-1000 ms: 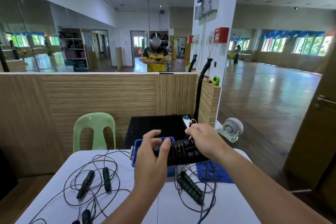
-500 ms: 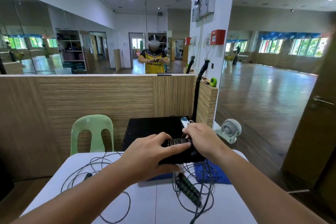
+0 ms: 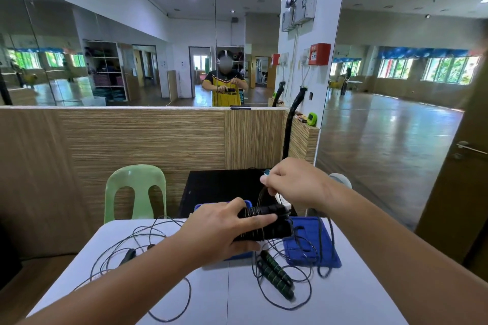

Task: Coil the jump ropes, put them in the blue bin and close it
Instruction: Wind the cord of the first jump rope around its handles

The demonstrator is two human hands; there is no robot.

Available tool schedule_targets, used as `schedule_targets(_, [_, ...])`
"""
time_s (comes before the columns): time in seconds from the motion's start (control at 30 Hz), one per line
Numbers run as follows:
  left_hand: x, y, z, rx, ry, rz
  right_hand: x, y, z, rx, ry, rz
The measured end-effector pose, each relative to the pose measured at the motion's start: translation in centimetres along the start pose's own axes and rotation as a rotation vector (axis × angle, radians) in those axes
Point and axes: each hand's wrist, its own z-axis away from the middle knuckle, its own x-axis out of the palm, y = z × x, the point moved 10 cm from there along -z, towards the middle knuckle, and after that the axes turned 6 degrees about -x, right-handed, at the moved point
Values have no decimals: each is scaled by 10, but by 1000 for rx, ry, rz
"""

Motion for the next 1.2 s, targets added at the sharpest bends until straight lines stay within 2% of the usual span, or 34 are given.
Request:
schedule_targets(0.43, [-2,-20,3,-121,-122,26,53,-10,56,-89,25,-445])
schedule_targets(0.7, [-7,-34,1,-257,-102,113,95,3,79,-27,-1,-894])
schedule_targets(0.83, [-7,-40,-3,-313,-186,215,102,26,84,-18,64,-843])
schedule_targets(0.97, [-13,-29,-8,-305,-173,268,106,43,85,-24,131,-773])
schedule_targets(1.1, [-11,-15,-6,-284,-172,318,107,58,77,-72,165,-426])
schedule_targets(1.2, [-17,-5,-4,-280,-153,382,97,61,75,-128,137,-362])
